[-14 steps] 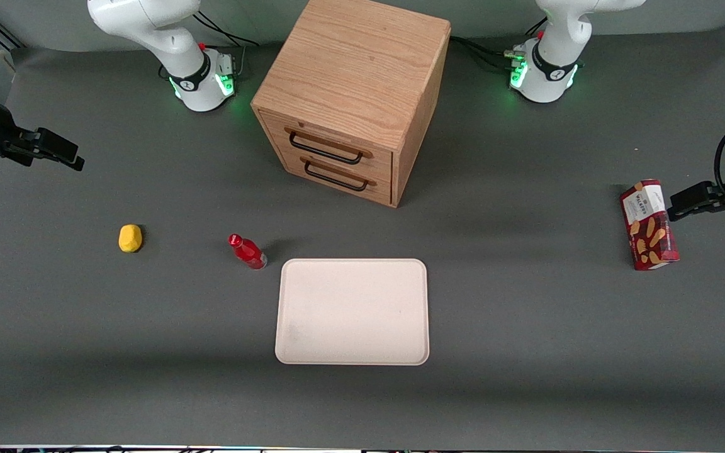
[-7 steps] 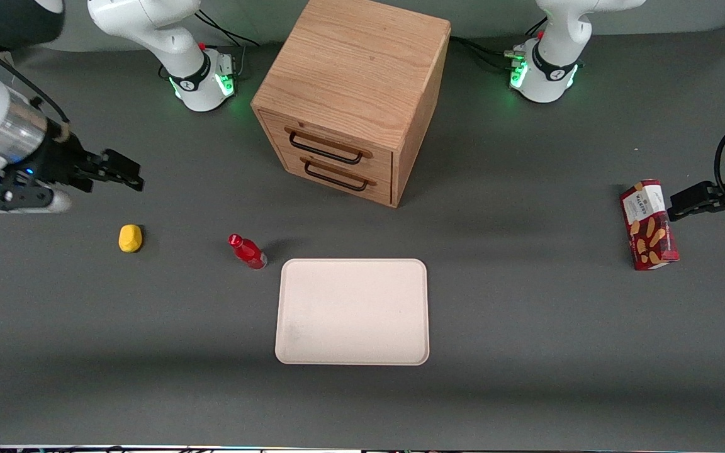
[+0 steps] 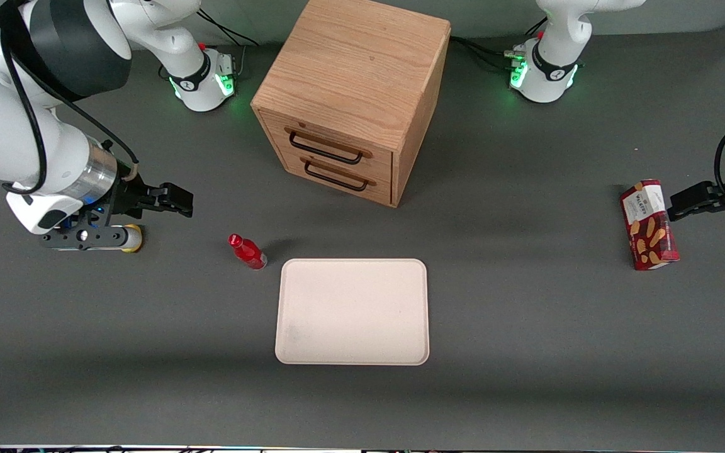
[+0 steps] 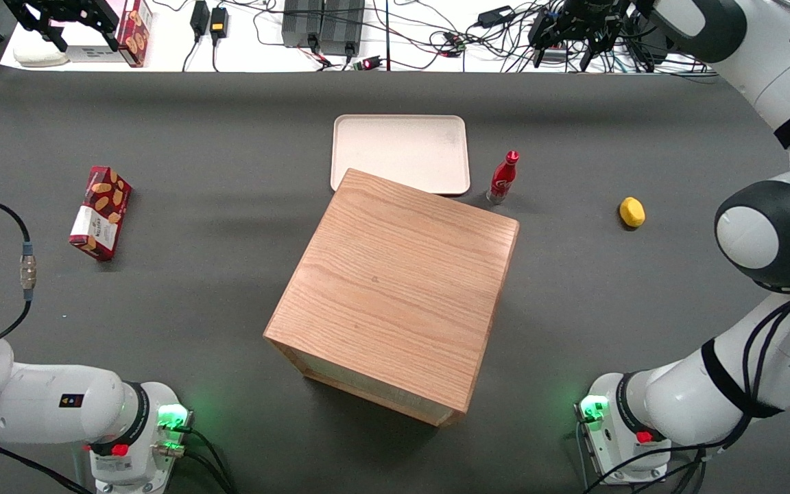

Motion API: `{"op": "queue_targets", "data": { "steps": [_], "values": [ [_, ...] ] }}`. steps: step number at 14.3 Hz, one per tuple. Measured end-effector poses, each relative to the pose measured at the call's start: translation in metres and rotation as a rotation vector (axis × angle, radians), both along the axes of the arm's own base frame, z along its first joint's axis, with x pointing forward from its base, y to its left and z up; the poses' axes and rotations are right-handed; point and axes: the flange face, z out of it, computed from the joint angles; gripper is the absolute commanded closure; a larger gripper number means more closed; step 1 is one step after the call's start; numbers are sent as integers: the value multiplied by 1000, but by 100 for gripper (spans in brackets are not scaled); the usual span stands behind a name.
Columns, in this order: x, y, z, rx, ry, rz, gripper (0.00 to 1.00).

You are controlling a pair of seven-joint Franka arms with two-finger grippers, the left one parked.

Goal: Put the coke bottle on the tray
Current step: 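Move the open right gripper down to the red Coca-Cola bottle, then close the right gripper around the red bottle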

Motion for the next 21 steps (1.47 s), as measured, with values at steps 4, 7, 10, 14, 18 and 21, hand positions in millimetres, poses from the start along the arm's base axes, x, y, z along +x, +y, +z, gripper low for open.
{"op": "queue_targets", "data": {
  "steps": [4,7,10,14,18,21],
  "values": [
    [7,5,-51,2,-9,-4,0],
    [5,6,-113,6,-35,-21,0],
    [-8,11,-161,-5,-59,-41,0],
    [-30,31,-206,5,-102,-57,0],
    [-45,27,-242,-5,-125,-47,0],
    [-50,25,-254,-15,-135,-39,7]
  ]
}}
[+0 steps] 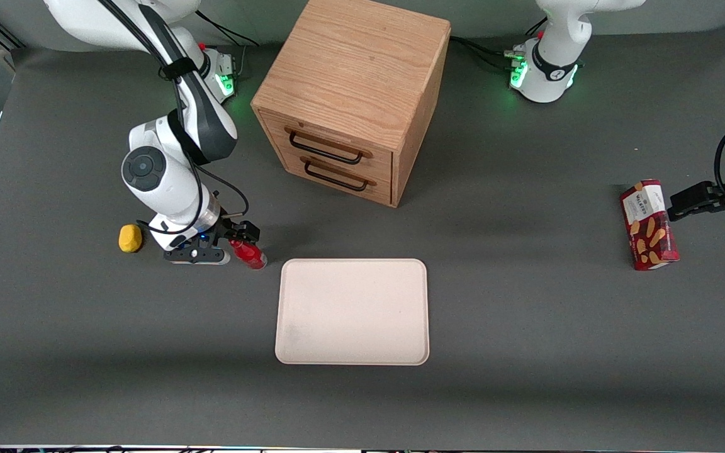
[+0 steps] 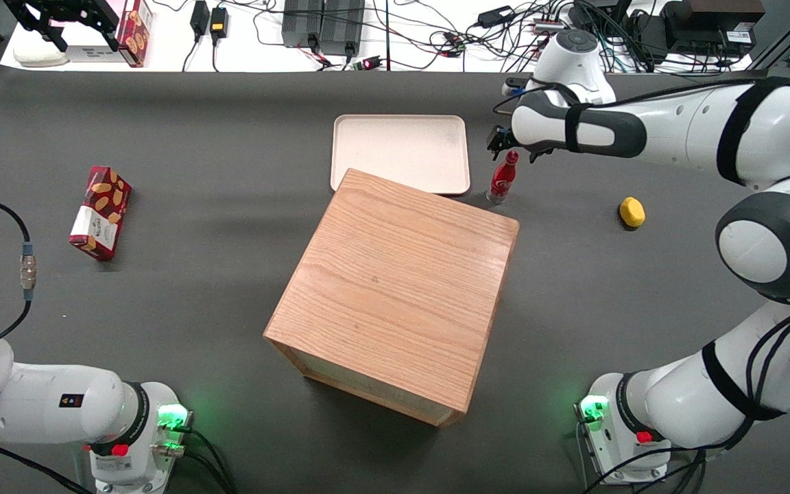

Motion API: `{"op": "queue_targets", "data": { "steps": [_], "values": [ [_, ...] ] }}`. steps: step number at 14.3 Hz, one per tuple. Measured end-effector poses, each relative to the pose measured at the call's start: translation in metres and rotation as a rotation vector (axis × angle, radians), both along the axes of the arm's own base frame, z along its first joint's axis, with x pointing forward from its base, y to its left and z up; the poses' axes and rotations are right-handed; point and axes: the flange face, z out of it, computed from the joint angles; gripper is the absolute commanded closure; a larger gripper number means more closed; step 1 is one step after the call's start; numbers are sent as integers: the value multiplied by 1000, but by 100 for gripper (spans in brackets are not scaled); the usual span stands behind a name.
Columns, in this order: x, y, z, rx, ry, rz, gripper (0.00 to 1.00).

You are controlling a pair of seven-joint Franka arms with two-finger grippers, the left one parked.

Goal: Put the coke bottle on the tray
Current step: 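Close the right gripper around the red bottle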

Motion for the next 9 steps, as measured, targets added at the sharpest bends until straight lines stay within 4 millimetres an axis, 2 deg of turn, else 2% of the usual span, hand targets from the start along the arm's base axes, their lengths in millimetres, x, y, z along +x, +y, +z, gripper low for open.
{"op": "queue_targets", "data": {
  "steps": [2,3,7,8,9],
  "values": [
    [-2,-1,-5,-1,-4,1,15],
    [-2,-1,-6,-1,-4,1,25],
    [-2,-1,-7,-9,-19,12,87],
    [-2,-1,-8,-11,-19,14,98],
    [-2,-1,-9,-12,-19,15,100]
  ]
}}
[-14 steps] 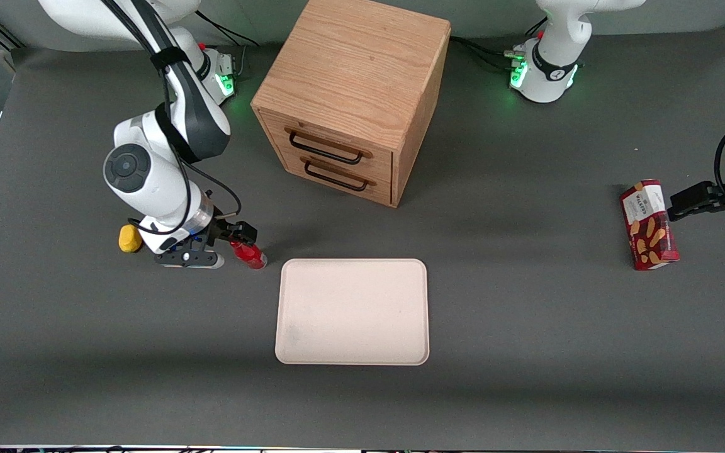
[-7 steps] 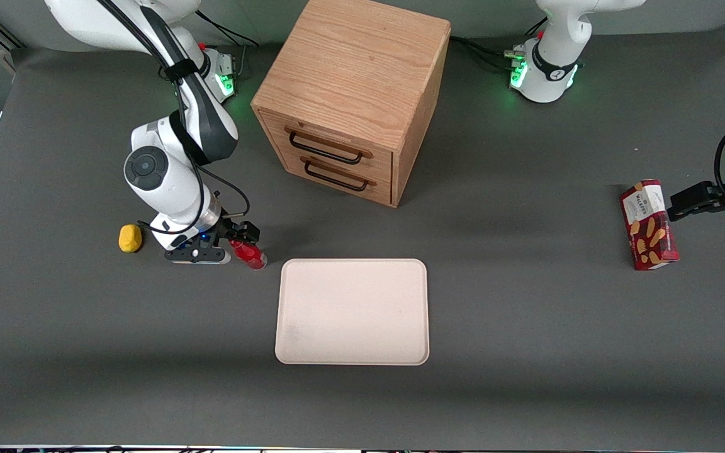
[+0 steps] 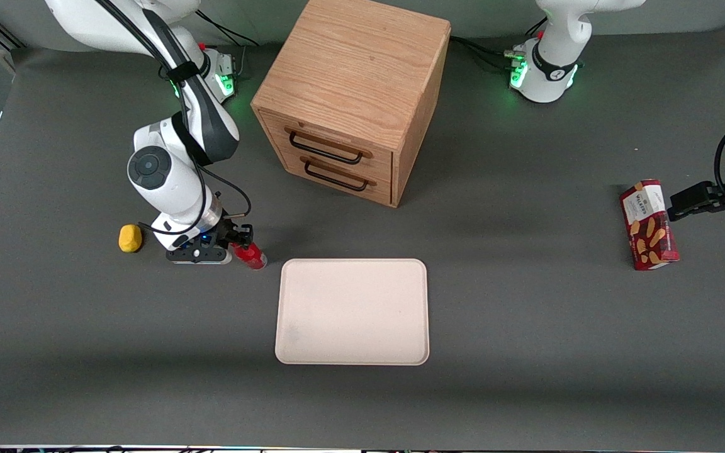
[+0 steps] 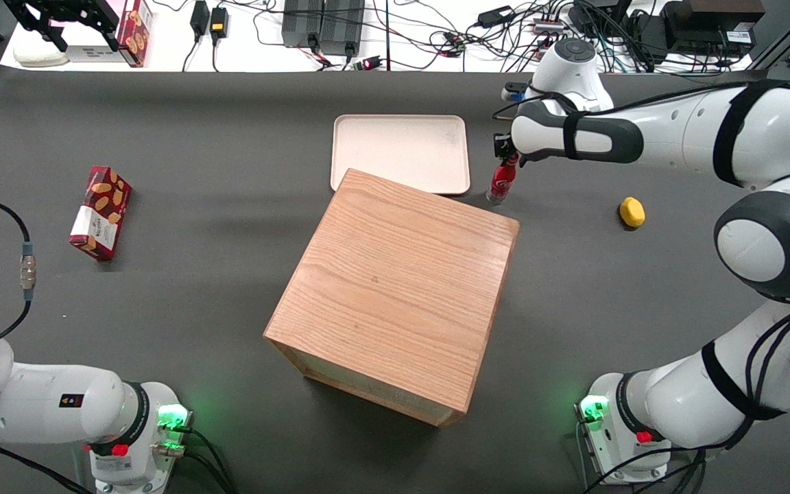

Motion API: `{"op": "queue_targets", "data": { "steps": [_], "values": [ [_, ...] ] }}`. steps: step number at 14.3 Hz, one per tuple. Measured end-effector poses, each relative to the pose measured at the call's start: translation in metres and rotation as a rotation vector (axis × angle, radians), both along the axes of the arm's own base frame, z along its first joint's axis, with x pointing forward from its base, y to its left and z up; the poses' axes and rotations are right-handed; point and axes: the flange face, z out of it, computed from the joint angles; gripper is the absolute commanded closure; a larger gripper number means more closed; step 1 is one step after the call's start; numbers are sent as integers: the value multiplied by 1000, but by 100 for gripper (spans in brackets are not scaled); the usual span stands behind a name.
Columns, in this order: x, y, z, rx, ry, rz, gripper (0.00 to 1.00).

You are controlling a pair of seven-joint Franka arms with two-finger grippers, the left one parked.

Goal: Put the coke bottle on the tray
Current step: 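Close the right gripper around the red bottle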

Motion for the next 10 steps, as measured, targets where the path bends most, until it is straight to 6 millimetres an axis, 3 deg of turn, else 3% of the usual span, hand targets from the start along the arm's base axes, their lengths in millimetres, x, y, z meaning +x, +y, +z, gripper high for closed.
{"op": "queue_targets", "data": {
  "steps": [7,9,10],
  "values": [
    [3,1,5,-17,-12,19,100],
    [10,2,21,-52,2,40,100],
    [18,3,39,-62,8,41,100]
  ]
}}
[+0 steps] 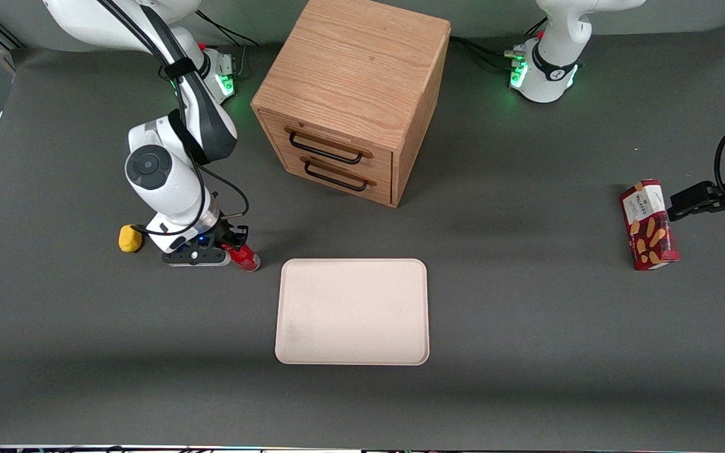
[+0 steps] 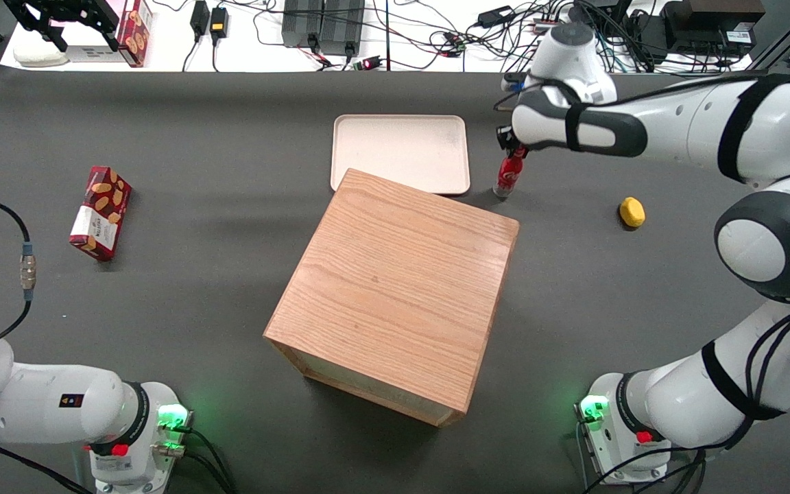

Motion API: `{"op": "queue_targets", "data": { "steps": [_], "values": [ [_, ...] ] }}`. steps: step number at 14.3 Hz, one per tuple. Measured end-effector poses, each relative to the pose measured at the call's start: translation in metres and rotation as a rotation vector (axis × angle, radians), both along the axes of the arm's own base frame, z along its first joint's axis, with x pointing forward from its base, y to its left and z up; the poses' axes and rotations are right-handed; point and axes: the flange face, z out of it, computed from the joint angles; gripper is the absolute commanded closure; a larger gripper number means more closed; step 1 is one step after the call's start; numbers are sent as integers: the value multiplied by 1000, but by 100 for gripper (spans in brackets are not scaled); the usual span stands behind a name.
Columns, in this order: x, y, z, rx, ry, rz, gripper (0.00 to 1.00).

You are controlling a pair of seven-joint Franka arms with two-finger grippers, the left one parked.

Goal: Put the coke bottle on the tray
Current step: 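Close the right gripper around the red bottle, then lift the bottle and carry it to the white tray's corner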

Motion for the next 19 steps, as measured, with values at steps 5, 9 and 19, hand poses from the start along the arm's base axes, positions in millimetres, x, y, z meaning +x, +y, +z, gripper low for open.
{"op": "queue_targets", "data": {
  "steps": [5,9,19],
  "values": [
    [38,-4,116,-4,-32,24,100],
    [52,-3,207,-16,-17,55,100],
    [143,63,151,50,-129,131,100]
  ]
}}
